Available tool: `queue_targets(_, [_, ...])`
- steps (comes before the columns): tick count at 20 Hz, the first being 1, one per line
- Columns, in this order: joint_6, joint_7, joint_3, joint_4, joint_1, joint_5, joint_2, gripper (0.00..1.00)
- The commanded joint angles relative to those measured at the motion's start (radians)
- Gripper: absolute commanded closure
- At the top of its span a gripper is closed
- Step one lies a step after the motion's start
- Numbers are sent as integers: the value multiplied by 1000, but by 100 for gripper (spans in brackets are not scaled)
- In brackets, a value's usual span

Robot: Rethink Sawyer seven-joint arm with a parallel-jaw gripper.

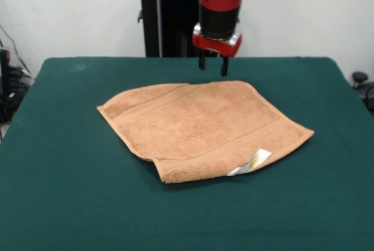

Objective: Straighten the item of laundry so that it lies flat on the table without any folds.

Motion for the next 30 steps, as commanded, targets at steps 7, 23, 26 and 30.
queue_targets(7, [253,87,90,-76,37,123,-173,0])
queue_targets(23, [22,101,58,-245,41,65,102,0])
queue_targets(26, [-8,106,52,-271,45,65,140,0])
queue_targets(30, [-52,114,56,-292,44,73,195,0])
